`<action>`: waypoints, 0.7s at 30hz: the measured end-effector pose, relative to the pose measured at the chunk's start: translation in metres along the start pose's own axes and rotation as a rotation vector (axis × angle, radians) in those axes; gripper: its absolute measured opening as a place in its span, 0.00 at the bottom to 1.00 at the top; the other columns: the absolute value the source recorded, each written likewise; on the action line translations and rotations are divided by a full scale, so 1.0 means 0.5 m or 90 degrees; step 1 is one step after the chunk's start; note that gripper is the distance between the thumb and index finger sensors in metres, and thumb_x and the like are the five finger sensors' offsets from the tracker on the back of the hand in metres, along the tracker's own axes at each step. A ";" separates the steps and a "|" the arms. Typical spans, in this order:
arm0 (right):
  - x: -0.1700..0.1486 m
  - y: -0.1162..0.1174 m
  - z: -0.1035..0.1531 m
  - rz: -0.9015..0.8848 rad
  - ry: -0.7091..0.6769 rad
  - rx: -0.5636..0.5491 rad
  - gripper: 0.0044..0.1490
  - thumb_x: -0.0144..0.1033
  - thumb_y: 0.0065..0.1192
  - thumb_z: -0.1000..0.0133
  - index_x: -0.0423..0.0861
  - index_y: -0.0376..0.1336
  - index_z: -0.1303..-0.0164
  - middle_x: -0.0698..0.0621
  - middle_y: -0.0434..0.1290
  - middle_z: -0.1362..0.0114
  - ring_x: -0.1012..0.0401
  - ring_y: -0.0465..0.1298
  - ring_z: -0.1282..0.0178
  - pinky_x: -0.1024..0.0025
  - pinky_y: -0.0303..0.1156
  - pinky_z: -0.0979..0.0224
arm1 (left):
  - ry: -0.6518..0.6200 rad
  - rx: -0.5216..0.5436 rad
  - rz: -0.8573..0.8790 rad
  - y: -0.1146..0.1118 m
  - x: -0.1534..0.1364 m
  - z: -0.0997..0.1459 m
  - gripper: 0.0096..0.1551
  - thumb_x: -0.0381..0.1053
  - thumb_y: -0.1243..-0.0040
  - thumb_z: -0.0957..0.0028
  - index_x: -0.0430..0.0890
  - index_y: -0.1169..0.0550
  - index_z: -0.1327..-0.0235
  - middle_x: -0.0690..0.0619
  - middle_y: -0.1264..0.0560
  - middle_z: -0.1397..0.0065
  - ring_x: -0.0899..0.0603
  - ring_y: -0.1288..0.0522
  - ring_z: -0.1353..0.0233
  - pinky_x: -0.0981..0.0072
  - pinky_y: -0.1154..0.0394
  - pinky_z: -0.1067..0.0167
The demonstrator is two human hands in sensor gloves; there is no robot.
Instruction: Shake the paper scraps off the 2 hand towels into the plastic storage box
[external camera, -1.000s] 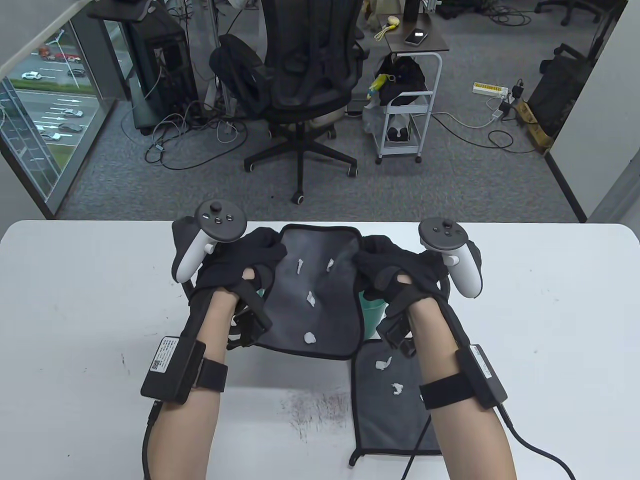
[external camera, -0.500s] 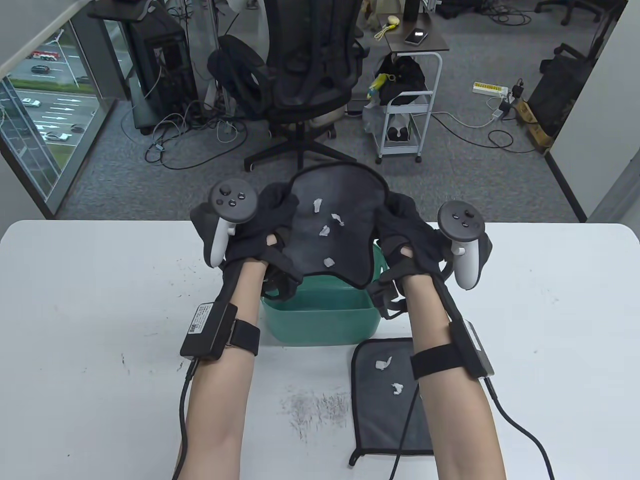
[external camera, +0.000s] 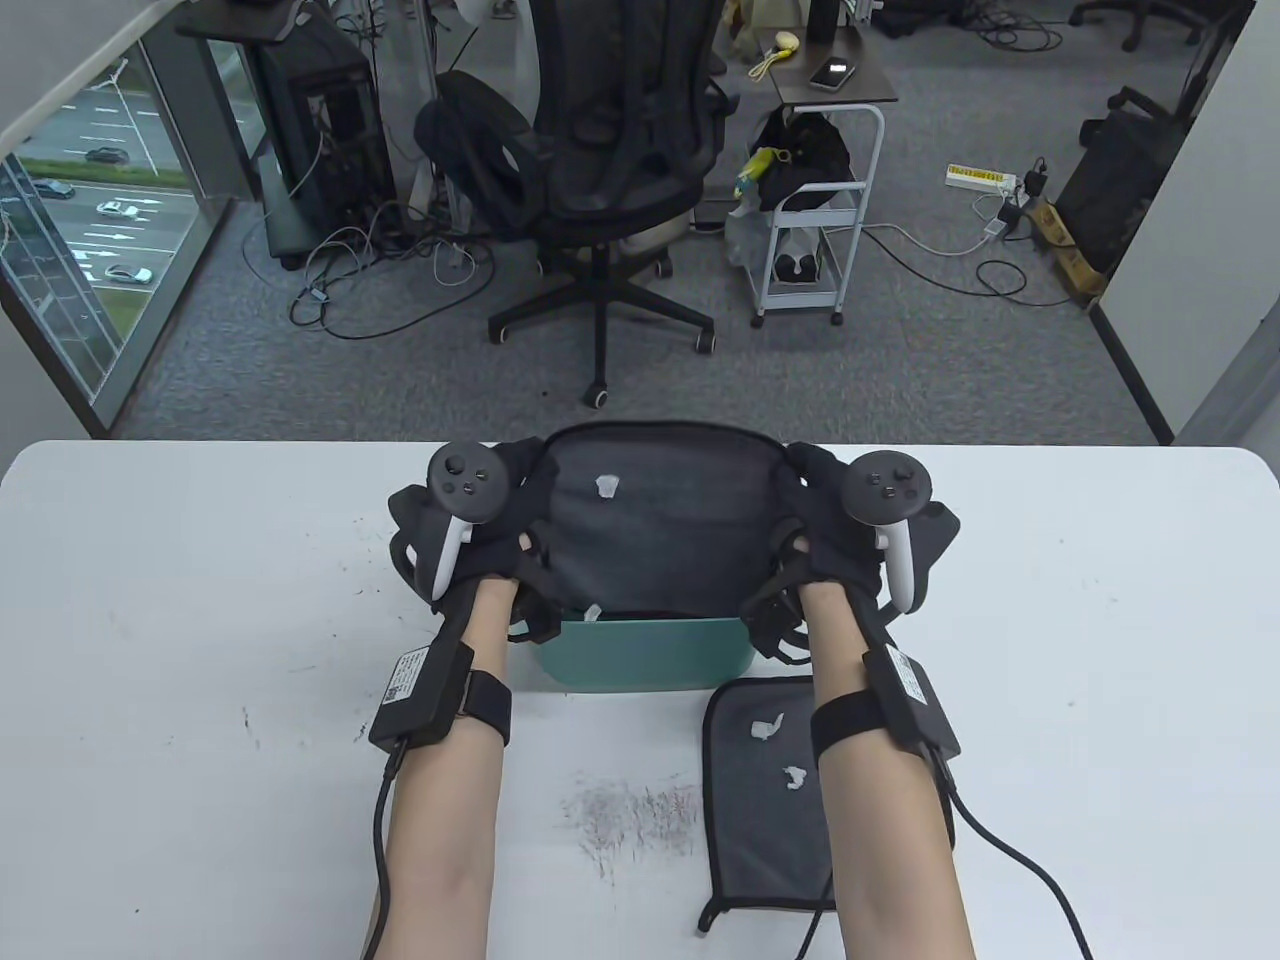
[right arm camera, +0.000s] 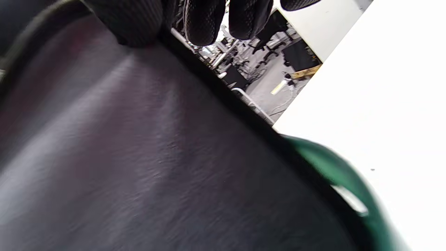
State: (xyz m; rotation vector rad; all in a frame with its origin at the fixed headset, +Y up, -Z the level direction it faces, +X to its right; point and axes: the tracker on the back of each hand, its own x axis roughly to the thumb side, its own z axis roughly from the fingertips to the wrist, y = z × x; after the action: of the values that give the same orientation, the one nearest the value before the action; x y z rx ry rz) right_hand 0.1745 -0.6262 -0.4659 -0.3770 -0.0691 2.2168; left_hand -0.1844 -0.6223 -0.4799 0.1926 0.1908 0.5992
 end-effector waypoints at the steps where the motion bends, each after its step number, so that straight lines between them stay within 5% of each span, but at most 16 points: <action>1: -0.003 0.003 0.002 -0.003 0.000 0.012 0.23 0.48 0.68 0.47 0.61 0.70 0.40 0.50 0.69 0.24 0.45 0.68 0.24 0.37 0.58 0.24 | 0.007 -0.008 0.010 -0.003 0.000 0.003 0.22 0.64 0.39 0.44 0.65 0.19 0.37 0.56 0.23 0.23 0.38 0.29 0.21 0.33 0.37 0.25; 9: 0.026 0.020 0.021 0.001 -0.061 0.027 0.23 0.48 0.67 0.46 0.61 0.69 0.40 0.50 0.70 0.25 0.45 0.69 0.25 0.37 0.58 0.24 | -0.020 -0.026 0.019 -0.022 0.030 0.018 0.22 0.64 0.40 0.43 0.65 0.20 0.36 0.55 0.23 0.23 0.39 0.29 0.21 0.34 0.36 0.25; 16: 0.004 -0.018 0.023 -0.032 -0.044 -0.021 0.22 0.47 0.68 0.47 0.62 0.70 0.42 0.53 0.74 0.30 0.48 0.72 0.26 0.38 0.60 0.24 | -0.031 0.035 0.116 0.007 -0.004 0.029 0.22 0.62 0.40 0.44 0.63 0.19 0.37 0.56 0.22 0.25 0.40 0.28 0.22 0.35 0.34 0.26; 21: 0.017 -0.026 0.046 -0.096 -0.127 -0.053 0.23 0.47 0.67 0.47 0.61 0.69 0.41 0.53 0.75 0.31 0.48 0.72 0.27 0.39 0.61 0.25 | -0.074 0.054 0.098 0.043 0.010 0.050 0.22 0.63 0.41 0.44 0.64 0.19 0.37 0.56 0.21 0.26 0.41 0.26 0.23 0.37 0.32 0.27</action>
State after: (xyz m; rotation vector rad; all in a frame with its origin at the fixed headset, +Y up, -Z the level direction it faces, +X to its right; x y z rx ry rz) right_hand 0.1727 -0.6096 -0.4438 -0.1878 -0.2884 2.1002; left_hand -0.1859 -0.6051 -0.4514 0.3256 0.0900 0.7312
